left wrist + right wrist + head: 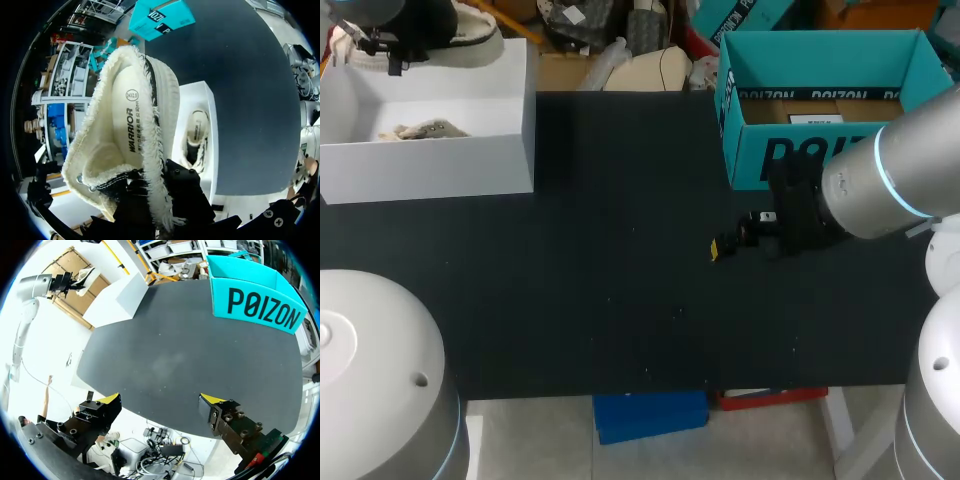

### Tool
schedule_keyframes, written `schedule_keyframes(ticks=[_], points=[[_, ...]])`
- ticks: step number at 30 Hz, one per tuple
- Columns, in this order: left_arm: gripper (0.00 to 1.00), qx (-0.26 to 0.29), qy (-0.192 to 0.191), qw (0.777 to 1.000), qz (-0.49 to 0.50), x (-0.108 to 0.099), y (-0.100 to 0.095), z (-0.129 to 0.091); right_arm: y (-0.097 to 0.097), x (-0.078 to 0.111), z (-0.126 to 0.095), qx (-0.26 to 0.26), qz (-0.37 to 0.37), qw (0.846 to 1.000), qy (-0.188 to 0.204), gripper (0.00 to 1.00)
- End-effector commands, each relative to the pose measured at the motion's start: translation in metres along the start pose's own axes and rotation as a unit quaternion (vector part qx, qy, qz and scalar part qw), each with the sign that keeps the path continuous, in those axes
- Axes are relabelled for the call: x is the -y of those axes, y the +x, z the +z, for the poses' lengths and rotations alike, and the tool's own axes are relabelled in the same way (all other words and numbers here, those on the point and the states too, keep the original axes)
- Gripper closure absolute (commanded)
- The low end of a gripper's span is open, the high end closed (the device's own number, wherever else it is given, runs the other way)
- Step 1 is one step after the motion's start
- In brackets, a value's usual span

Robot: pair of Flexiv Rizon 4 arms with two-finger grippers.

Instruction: Take the shoe out of the shoebox, open the shoe tongue, remove and reinsert the insole, then place the shoe into the shoebox

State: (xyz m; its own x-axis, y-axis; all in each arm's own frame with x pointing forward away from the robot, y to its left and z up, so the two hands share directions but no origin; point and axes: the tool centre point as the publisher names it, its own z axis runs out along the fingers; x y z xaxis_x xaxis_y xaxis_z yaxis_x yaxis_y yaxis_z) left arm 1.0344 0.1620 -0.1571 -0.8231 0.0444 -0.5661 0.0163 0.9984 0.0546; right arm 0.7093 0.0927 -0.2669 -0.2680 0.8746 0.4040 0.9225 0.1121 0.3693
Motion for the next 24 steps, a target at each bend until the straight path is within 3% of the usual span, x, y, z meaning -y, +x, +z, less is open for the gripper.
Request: schedule_keyframes(ticks=[1, 12, 24], points=[[1.00, -0.012, 0.001, 1.000, 0.003, -0.006, -0.014, 0.021, 0.001, 0.000, 0.000, 0.001, 0.000, 1.000, 0.000, 0.00], [1.00, -0.038, -0.017, 0.999, -0.010, -0.028, -0.019, 0.066, 0.001, 0.000, 0.000, 0.001, 0.000, 1.000, 0.000, 0.00], [1.00, -0.058, -0.035, 0.998, -0.016, -0.045, -0.041, 0.129, 0.001, 0.000, 0.000, 0.001, 0.000, 1.000, 0.000, 0.00]])
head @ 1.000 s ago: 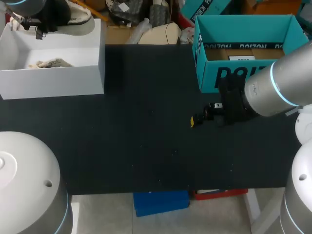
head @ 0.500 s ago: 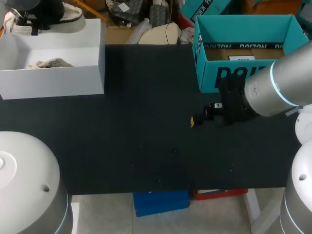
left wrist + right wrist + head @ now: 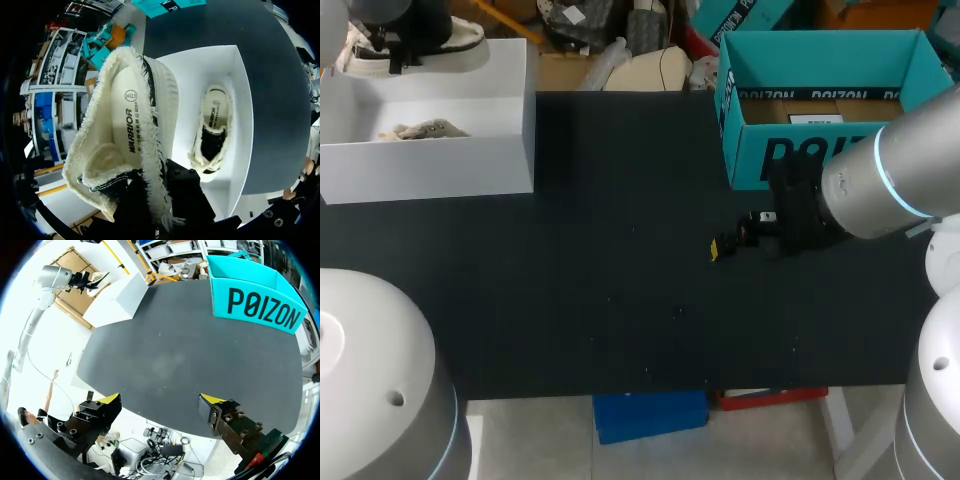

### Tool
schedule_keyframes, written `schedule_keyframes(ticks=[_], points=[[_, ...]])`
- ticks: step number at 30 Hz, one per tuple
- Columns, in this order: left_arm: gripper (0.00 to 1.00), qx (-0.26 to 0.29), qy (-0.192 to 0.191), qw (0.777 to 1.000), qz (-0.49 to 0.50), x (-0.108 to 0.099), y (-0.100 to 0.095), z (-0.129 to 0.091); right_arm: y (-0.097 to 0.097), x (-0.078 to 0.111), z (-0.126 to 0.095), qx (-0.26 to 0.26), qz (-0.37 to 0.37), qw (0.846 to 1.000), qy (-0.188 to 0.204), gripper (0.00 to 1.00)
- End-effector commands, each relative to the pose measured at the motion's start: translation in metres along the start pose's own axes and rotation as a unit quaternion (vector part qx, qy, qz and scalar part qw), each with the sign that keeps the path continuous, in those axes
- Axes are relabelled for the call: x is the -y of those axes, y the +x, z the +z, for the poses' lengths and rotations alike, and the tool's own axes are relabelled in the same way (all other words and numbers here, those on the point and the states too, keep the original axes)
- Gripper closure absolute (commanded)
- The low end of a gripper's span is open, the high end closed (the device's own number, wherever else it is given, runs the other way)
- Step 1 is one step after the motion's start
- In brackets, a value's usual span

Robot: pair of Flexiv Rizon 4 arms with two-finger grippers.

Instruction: Take the shoe out of the shoebox, open the shoe tongue, remove and reinsert the insole, then place the shoe into the shoebox

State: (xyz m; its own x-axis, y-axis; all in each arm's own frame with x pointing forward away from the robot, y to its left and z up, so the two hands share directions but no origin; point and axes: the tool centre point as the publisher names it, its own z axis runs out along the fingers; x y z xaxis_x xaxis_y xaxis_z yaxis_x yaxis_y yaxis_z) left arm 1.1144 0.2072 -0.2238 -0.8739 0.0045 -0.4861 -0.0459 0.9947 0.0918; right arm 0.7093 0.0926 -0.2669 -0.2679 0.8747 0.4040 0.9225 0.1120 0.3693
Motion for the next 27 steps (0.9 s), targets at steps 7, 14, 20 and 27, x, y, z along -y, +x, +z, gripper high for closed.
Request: schedule_keyframes(ticks=[7, 14, 20, 27], points=[[1.00, -0.018, -0.002, 1.000, -0.003, 0.001, -0.029, 0.054, 0.001, 0.000, 0.001, 0.001, 0.000, 1.000, 0.000, 0.00], [1.00, -0.028, -0.003, 1.000, 0.000, 0.005, -0.029, 0.074, 0.001, 0.000, 0.001, 0.001, 0.000, 1.000, 0.000, 0.00], [1.00, -0.037, -0.006, 0.999, 0.000, 0.003, -0.023, 0.089, 0.001, 0.000, 0.001, 0.001, 0.000, 1.000, 0.000, 0.00], [1.00, -0.049, -0.008, 0.999, 0.000, 0.003, -0.012, 0.104, 0.001, 0.000, 0.001, 0.001, 0.000, 1.000, 0.000, 0.00]])
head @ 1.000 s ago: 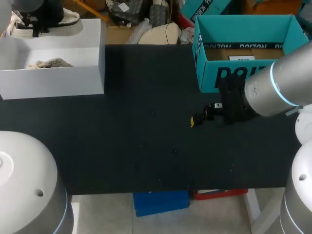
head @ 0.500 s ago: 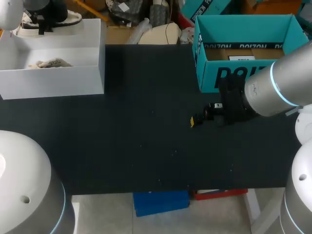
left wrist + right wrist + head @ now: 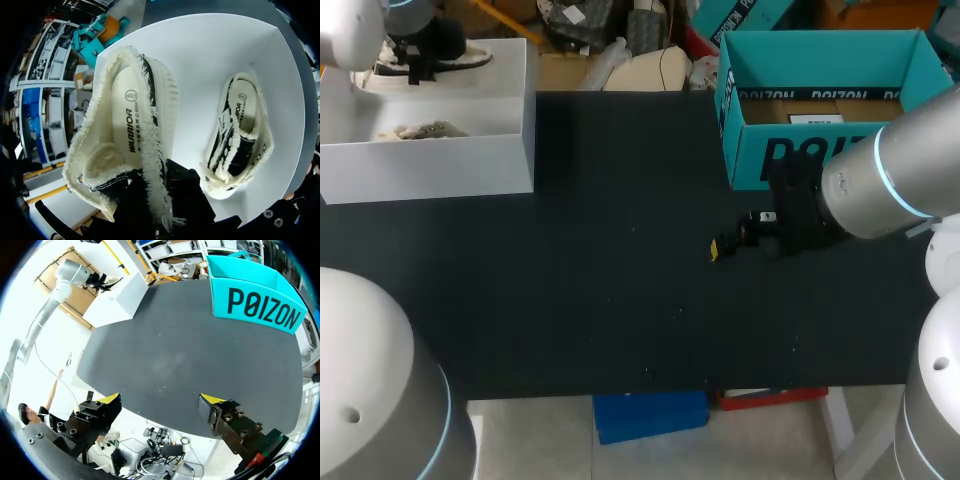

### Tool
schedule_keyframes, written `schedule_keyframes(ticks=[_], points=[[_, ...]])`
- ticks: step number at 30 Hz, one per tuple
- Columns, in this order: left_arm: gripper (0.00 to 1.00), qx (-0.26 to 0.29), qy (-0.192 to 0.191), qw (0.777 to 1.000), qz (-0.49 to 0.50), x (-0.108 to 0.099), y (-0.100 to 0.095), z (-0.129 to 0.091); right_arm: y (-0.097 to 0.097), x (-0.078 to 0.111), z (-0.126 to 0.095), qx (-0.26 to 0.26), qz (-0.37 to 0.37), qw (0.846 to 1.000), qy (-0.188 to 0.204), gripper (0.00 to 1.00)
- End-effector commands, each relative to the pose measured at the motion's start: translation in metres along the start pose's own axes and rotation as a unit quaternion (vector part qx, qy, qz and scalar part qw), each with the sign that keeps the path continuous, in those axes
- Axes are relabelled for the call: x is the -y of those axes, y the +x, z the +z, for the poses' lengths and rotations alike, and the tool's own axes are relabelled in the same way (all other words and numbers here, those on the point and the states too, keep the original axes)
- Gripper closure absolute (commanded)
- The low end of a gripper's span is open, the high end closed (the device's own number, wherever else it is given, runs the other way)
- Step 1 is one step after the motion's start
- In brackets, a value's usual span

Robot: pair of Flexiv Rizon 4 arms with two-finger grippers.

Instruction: Take the shoe out of the shoebox, open the shoe tongue, remove and reinsert the insole, then place the shoe into the shoebox

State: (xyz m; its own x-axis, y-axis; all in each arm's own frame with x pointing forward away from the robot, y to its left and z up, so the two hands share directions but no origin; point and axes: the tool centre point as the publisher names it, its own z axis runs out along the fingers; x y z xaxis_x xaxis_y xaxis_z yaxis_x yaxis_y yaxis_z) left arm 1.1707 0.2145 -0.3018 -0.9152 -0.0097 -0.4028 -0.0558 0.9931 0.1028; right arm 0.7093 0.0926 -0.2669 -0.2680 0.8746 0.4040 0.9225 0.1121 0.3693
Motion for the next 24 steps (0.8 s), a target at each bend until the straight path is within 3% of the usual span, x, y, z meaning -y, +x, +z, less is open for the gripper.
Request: schedule_keyframes(ticks=[1, 21, 22, 24], points=[[1.00, -0.004, -0.001, 1.000, 0.002, 0.001, 0.000, 0.010, 0.001, 0.000, 0.000, 0.001, 0.000, 1.000, 0.000, 0.00], [1.00, -0.012, -0.004, 1.000, -0.002, 0.006, 0.017, 0.035, 0.001, 0.000, 0.000, 0.001, 0.000, 1.000, 0.000, 0.00], [0.90, -0.012, -0.004, 1.000, -0.002, 0.006, 0.018, 0.036, 0.001, 0.000, 0.000, 0.001, 0.000, 1.000, 0.000, 0.00], [0.85, -0.015, -0.003, 1.000, -0.003, 0.007, 0.019, 0.038, 0.001, 0.000, 0.000, 0.001, 0.000, 1.000, 0.000, 0.00]])
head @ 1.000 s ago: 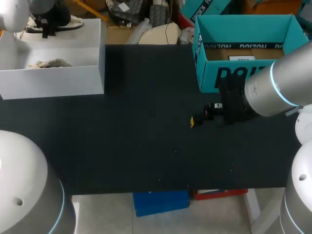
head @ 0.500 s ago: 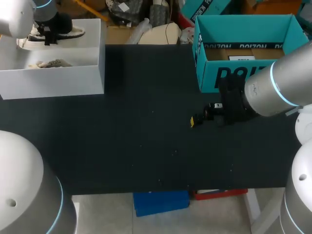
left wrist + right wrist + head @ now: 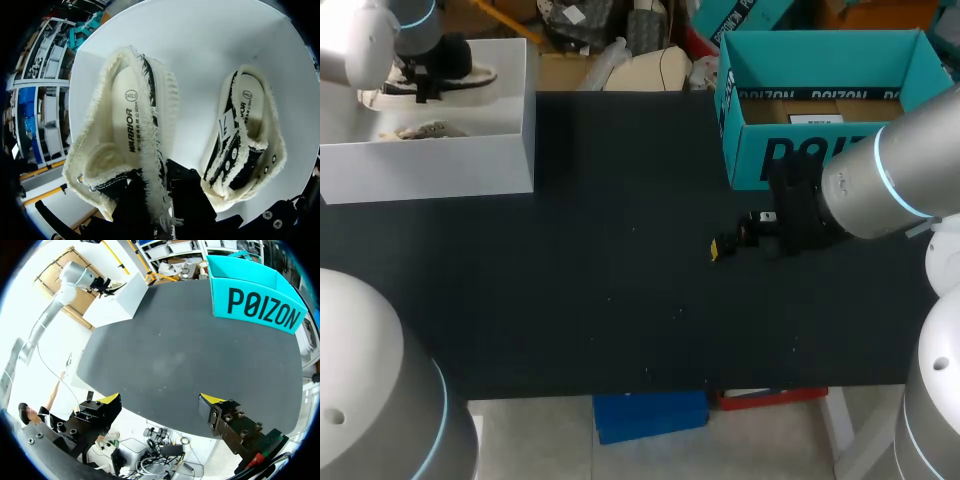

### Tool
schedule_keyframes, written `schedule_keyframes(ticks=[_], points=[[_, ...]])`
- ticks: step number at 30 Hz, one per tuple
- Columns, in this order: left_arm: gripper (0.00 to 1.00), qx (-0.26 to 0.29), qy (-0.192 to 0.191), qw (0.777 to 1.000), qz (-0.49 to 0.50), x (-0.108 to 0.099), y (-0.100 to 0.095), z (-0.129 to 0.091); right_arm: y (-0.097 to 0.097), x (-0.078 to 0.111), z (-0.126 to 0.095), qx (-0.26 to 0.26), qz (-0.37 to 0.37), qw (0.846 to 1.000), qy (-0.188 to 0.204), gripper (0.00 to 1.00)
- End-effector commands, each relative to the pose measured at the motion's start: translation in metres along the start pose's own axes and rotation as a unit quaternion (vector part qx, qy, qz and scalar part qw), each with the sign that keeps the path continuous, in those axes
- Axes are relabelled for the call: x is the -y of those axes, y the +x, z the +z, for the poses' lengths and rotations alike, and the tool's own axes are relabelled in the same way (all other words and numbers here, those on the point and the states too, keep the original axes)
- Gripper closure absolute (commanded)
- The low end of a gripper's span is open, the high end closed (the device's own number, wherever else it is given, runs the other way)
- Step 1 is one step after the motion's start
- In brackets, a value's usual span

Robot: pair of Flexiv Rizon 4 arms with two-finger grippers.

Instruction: Take the shoe out of the shoebox, open the shoe tongue, remove and reinsert the insole, then place the shoe into the shoebox

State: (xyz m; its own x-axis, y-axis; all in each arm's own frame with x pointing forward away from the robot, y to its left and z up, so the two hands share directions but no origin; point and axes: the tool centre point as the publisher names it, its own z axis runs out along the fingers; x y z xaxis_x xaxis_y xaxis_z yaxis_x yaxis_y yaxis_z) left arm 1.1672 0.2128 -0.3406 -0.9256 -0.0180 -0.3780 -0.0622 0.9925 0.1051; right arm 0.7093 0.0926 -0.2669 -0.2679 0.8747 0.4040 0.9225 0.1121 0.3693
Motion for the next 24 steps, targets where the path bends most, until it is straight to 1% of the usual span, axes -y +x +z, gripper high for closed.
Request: schedule_keyframes(ticks=[1, 2, 6, 8, 9, 12, 14, 17, 18, 20, 21, 22, 23, 24], points=[[0.81, -0.002, 0.000, 1.000, -0.001, 0.002, 0.001, 0.004, 0.001, 0.000, 0.000, 0.001, 0.000, 1.000, 0.000, 0.00], [0.79, -0.004, 0.002, 1.000, -0.002, 0.001, 0.002, 0.005, 0.001, 0.000, 0.000, 0.001, 0.000, 1.000, 0.000, 0.00], [0.84, -0.007, 0.006, 1.000, -0.006, 0.001, 0.004, 0.005, 0.001, 0.000, 0.000, 0.001, 0.000, 1.000, 0.000, 0.00], [0.89, -0.008, 0.007, 1.000, -0.006, 0.001, 0.005, 0.005, 0.001, 0.000, 0.000, 0.001, 0.000, 1.000, 0.000, 0.00], [0.89, -0.009, 0.008, 1.000, -0.007, 0.001, 0.006, 0.004, 0.001, 0.000, 0.000, 0.001, 0.000, 1.000, 0.000, 0.00], [0.93, -0.009, 0.010, 1.000, -0.007, 0.002, 0.006, -0.005, 0.001, 0.000, 0.000, 0.001, 0.000, 1.000, 0.000, 0.00], [0.93, -0.008, 0.012, 1.000, -0.008, 0.002, 0.005, -0.013, 0.001, 0.000, 0.000, 0.001, 0.000, 1.000, 0.000, 0.00], [0.91, -0.006, 0.015, 1.000, -0.007, 0.002, 0.002, -0.030, 0.001, 0.000, 0.000, 0.001, 0.000, 1.000, 0.000, 0.00], [0.87, -0.005, 0.017, 1.000, -0.008, 0.003, 0.002, -0.036, 0.001, 0.000, 0.000, 0.001, 0.000, 1.000, 0.000, 0.00], [0.73, -0.008, 0.020, 1.000, -0.008, 0.003, 0.002, -0.049, 0.001, 0.000, 0.000, 0.001, 0.000, 1.000, 0.000, 0.00], [0.71, -0.011, 0.022, 1.000, -0.008, 0.003, 0.003, -0.058, 0.001, 0.000, 0.000, 0.001, 0.000, 1.000, 0.000, 0.00], [0.64, -0.018, 0.025, 0.999, -0.007, 0.003, 0.005, -0.067, 0.001, 0.000, 0.000, 0.001, 0.000, 1.000, 0.000, 0.00], [0.53, -0.030, 0.029, 0.999, -0.009, 0.004, 0.009, -0.079, 0.001, 0.000, 0.000, 0.001, 0.000, 1.000, 0.000, 0.00], [0.39, -0.035, 0.032, 0.999, -0.010, 0.004, 0.012, -0.087, 0.001, 0.000, 0.000, 0.001, 0.000, 1.000, 0.000, 0.00]])
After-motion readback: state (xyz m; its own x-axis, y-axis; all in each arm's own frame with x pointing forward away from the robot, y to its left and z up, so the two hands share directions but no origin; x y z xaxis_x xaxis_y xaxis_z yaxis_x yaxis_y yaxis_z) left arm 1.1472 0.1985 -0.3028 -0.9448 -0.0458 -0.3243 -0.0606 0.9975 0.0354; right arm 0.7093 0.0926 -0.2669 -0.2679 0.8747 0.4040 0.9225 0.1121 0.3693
